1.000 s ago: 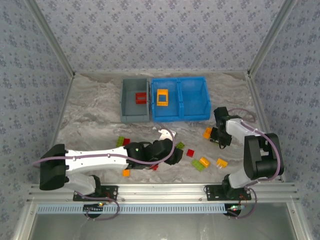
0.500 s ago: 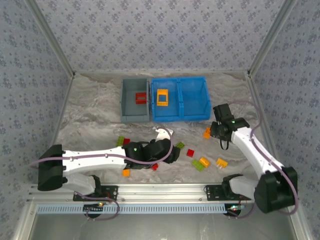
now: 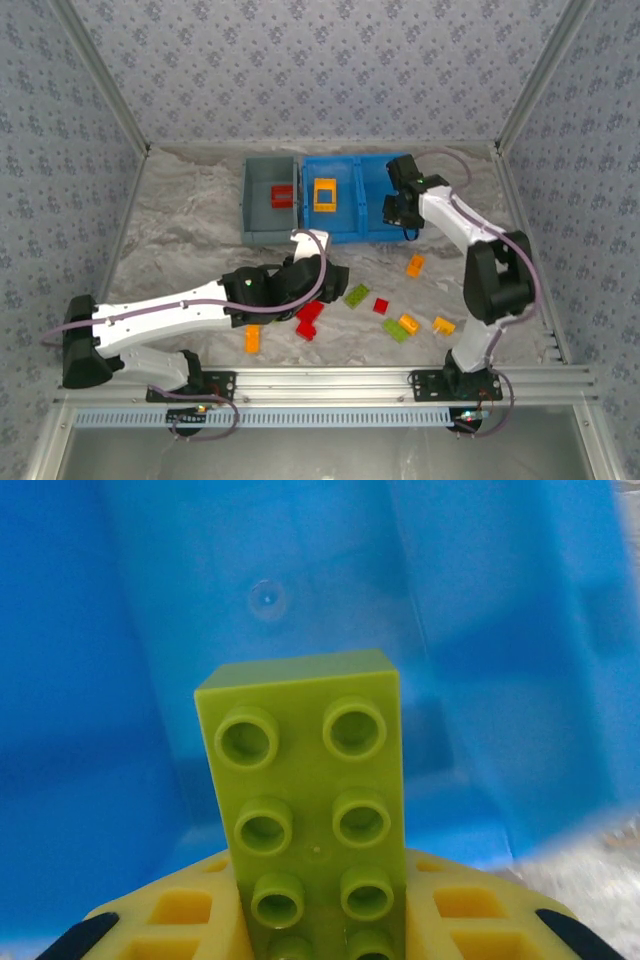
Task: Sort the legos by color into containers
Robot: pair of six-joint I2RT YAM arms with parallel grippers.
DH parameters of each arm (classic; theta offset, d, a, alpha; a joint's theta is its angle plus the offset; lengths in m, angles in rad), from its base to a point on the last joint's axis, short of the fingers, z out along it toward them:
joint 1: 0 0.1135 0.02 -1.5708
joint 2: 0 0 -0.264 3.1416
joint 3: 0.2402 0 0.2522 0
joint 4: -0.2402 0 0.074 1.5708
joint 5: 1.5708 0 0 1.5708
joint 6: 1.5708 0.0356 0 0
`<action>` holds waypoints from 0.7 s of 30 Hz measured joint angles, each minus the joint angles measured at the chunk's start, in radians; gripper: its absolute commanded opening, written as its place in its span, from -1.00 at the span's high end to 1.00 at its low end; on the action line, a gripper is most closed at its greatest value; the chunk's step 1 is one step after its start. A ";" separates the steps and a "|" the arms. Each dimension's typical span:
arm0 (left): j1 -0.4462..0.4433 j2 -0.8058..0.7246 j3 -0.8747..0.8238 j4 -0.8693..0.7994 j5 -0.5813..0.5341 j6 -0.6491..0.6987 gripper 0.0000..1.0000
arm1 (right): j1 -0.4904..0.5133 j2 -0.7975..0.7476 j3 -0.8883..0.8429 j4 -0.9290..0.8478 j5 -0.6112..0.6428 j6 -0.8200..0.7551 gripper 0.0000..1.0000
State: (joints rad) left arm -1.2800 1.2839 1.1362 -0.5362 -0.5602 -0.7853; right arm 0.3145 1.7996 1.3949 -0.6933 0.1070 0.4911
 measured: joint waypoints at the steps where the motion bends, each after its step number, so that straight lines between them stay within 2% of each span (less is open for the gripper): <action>1: 0.000 -0.006 0.000 -0.012 -0.007 -0.003 -0.43 | -0.004 0.034 0.016 0.002 0.001 -0.005 0.13; 3: 0.002 -0.020 0.000 -0.038 -0.018 -0.011 -0.43 | -0.005 0.073 0.031 0.001 0.002 -0.014 -0.02; 7: 0.006 -0.055 0.000 -0.093 -0.044 -0.035 -0.43 | -0.003 0.088 0.039 -0.013 0.002 -0.019 -0.17; 13: 0.061 -0.103 -0.009 -0.206 -0.050 -0.099 -0.43 | 0.021 0.010 0.050 -0.027 0.029 -0.021 -0.15; 17: 0.203 -0.137 -0.071 -0.282 0.018 -0.156 -0.42 | 0.102 -0.187 0.006 -0.002 0.089 -0.021 -0.17; 21: 0.370 -0.145 -0.179 -0.306 0.131 -0.161 -0.37 | 0.285 -0.488 -0.188 0.128 0.102 -0.030 -0.19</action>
State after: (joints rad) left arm -0.9104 1.1393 0.9577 -0.8425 -0.4290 -0.9466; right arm 0.5995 1.3121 1.2068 -0.5652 0.2089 0.4610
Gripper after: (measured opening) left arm 0.700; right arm 0.599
